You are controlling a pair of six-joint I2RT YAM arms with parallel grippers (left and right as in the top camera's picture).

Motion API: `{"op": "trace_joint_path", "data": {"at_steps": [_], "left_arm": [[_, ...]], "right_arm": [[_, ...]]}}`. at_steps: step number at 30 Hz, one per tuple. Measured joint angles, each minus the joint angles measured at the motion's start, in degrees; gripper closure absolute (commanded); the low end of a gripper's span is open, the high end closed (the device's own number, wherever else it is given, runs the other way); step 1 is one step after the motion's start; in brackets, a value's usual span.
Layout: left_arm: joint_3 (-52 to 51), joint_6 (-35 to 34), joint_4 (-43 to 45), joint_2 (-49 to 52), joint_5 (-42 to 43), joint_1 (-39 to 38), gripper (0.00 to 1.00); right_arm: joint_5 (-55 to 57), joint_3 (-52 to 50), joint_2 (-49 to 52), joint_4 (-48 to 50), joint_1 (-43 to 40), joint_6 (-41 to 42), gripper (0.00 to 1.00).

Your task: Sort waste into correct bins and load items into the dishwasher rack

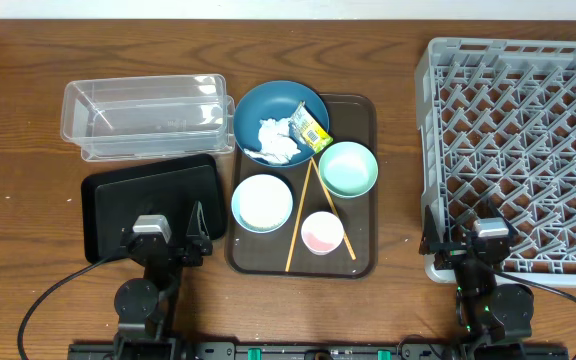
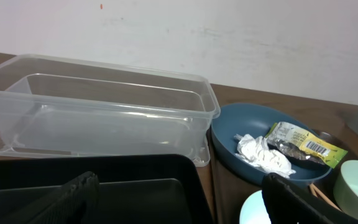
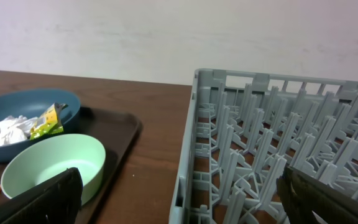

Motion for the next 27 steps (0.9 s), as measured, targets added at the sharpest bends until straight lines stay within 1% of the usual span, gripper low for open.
{"op": "trace_joint_path", "data": {"at_steps": [11,18,23,27], "left_arm": [[0.0,-0.09,0.0,0.0,0.0,0.0,0.14],[0.31,-1.99,-0.48,1.05,0.02,0.0,0.14],[2.97,-3.02,-5.18,7.85,0.17,0.0,0.14],[10.56,-4.26,-11.15,17.79,0.92,0.0,0.14]], "right_arm": [[0.02,0.0,0.0,0.0,0.0,0.0,0.01],[0.79,0.68,1.73,-1.46,0.02,0.2,0.01],[1.64,6.01,8.57,-6.73,0.0,0.7,0.01],[1.92,13.31,16.61,-10.78,0.02,1.07,0.01]]}}
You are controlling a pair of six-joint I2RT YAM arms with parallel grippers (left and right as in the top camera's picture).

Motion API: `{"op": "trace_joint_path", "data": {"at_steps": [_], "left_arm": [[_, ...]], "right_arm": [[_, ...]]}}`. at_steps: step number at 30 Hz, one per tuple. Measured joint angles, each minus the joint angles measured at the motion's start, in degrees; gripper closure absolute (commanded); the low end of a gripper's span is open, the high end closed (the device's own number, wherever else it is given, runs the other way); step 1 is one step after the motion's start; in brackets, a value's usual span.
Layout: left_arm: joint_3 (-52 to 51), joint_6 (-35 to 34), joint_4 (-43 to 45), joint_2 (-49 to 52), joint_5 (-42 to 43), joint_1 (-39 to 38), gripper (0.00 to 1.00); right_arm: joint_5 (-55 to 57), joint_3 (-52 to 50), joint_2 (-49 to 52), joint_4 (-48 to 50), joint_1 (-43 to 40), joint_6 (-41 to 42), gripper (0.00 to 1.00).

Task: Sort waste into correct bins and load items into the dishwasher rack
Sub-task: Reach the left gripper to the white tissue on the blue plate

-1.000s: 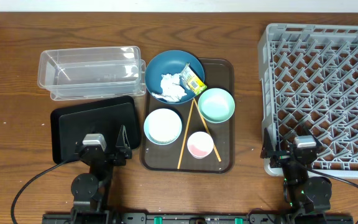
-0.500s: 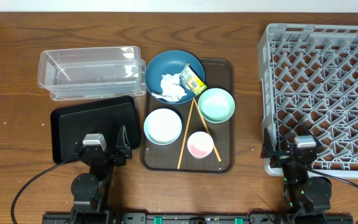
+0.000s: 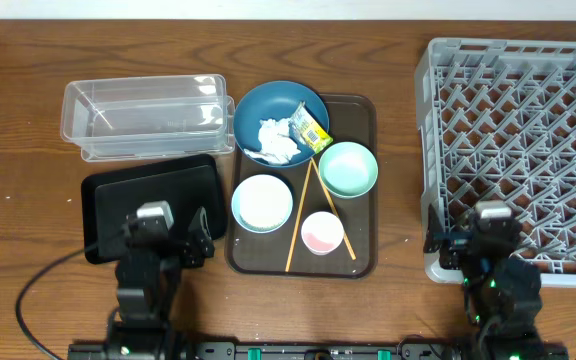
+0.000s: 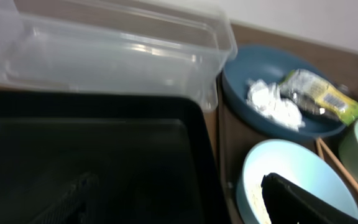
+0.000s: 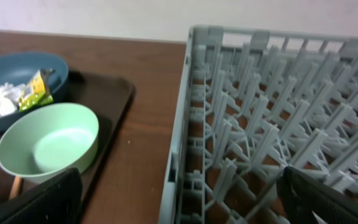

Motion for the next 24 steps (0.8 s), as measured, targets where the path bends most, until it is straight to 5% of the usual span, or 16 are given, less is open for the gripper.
{"op": "trace_joint_path", "data": {"at_steps": [15,24], "left_arm": [[40.46,-0.59,-39.12,37.07,5.97,0.02,0.14],[42.53,-0.96,-36.22,40.33,11.32,0.02,0.14]], "right_arm": [[-2.19,33.97,40.17,-29.29,0.0,2.01,0.01],[-2.21,36.09,45.42,-30.49,0.0,2.01,0.01]]}}
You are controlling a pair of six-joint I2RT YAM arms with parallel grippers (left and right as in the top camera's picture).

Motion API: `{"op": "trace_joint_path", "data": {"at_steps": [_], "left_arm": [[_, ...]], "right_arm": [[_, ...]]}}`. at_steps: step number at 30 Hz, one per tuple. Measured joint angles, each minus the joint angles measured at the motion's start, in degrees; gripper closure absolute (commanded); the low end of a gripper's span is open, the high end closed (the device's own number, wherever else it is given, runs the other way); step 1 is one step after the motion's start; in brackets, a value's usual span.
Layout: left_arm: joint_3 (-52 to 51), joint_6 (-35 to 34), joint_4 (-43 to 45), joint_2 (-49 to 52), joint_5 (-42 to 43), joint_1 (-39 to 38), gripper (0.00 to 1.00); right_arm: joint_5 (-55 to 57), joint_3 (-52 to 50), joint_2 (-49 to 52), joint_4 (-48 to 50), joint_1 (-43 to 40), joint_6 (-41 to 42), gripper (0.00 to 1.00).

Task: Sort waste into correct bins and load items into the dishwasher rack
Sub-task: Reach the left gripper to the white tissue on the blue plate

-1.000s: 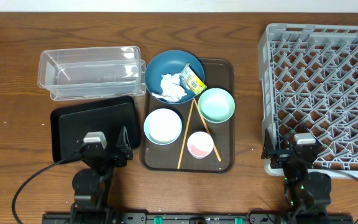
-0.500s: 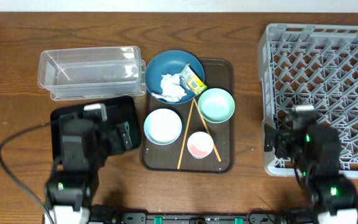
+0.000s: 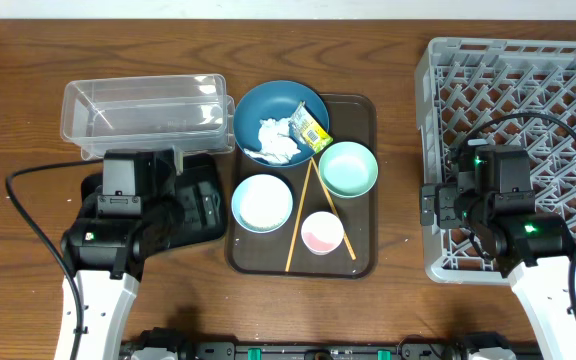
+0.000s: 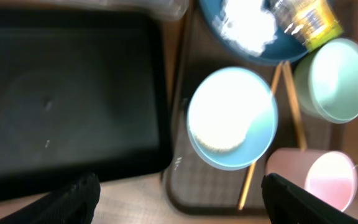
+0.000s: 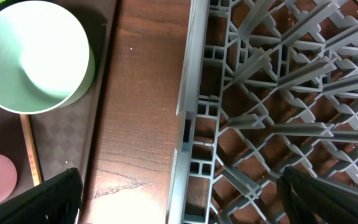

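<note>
A brown tray holds a dark blue plate with crumpled tissue and a yellow wrapper. Also on it are a green bowl, a light blue bowl, a pink cup and chopsticks. The grey dishwasher rack stands at the right. My left gripper is open, above the right edge of the black bin. My right gripper is open over the rack's left wall. Neither holds anything.
A clear plastic bin sits behind the black bin at the left. Bare wooden table runs between the tray and the rack. Cables trail from both arms toward the front edge.
Both arms stand farther from the front edge and both wrist cameras now look straight down. The left is over the black bin, the right over the rack's left side. The items have not moved.
Both arms sat low at the table's front edge, grippers open and cameras looking level. Then both wrist views tilted downward. Now the arms reach over the black bin and the rack's edge, grippers still open and empty.
</note>
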Motion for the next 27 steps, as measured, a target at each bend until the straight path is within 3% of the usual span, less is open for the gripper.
{"op": "trace_joint_path", "data": {"at_steps": [7,18,27], "left_arm": [[3.69,-0.87,7.58,4.44,1.07,-0.57,0.14],[17.38,0.37,16.61,25.73,0.46,-7.43,0.15],[18.43,2.49,23.17,39.8,-0.9,-13.42,0.15]], "right_arm": [[-0.39,0.0,0.0,0.02,0.0,0.0,0.01],[-1.09,0.0,0.0,0.04,0.0,0.0,0.01],[-1.25,0.0,0.0,0.02,0.0,0.0,0.01]]}}
